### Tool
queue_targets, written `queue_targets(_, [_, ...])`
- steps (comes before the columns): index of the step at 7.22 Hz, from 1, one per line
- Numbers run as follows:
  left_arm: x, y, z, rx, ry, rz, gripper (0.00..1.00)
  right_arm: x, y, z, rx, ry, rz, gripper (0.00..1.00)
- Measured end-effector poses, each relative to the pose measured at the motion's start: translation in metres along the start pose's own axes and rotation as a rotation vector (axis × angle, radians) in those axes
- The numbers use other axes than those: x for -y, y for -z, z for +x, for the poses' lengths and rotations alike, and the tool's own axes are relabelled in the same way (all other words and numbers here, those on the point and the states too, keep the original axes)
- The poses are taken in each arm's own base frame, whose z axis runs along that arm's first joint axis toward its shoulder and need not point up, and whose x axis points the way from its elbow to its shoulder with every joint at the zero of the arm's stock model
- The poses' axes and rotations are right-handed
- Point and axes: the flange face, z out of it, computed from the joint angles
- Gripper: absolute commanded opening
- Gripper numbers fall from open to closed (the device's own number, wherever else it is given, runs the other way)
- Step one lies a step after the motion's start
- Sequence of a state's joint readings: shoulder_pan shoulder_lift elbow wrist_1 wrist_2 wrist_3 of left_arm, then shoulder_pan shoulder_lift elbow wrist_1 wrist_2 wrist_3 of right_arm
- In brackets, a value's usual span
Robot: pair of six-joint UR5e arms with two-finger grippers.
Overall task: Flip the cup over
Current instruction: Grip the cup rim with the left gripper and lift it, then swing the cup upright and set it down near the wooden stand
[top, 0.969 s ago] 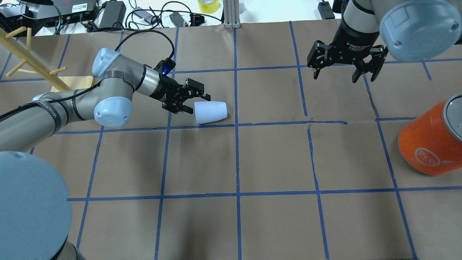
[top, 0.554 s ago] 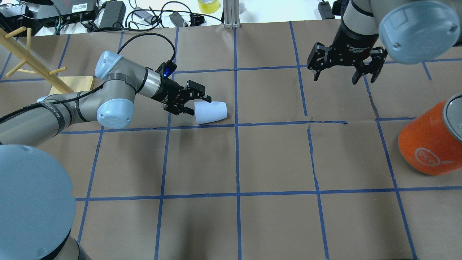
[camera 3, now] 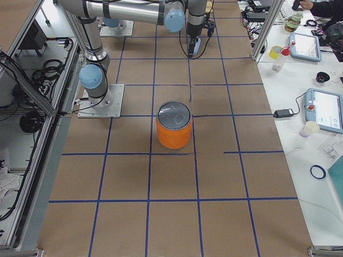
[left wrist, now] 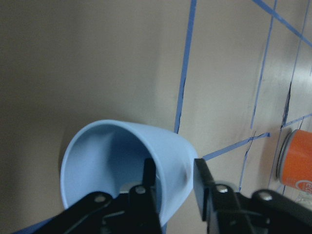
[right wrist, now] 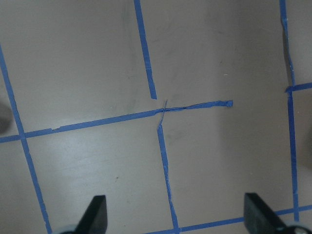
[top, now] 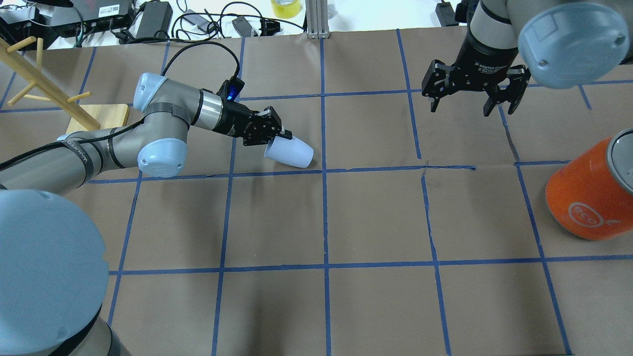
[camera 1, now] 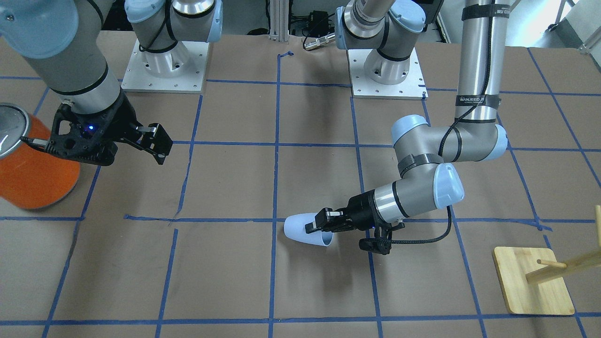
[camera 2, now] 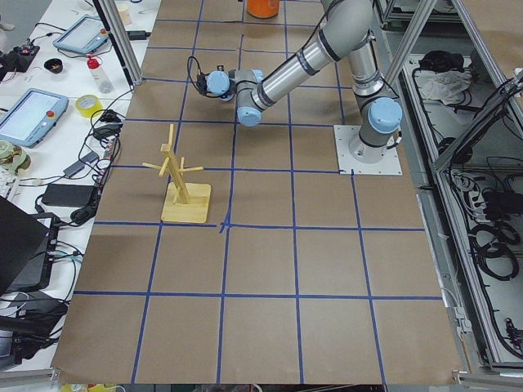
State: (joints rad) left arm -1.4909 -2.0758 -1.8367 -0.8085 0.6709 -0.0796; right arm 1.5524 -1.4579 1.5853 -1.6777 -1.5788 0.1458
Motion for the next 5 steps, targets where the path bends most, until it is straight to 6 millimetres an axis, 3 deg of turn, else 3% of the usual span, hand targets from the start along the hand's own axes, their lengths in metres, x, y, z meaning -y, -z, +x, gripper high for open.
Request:
queue_targets(3, [0.009,0.031,0.045,-0.045,0.101,0.055,0.05,0.0,0.0,0.0,0.004,0.0,0.0,1.0])
queue_targets(5, [0.014,0.061,0.057,0.18,0.07,0.165,0.06,0.0,0.0,0.0,0.002,0.0,-0.001,1.0])
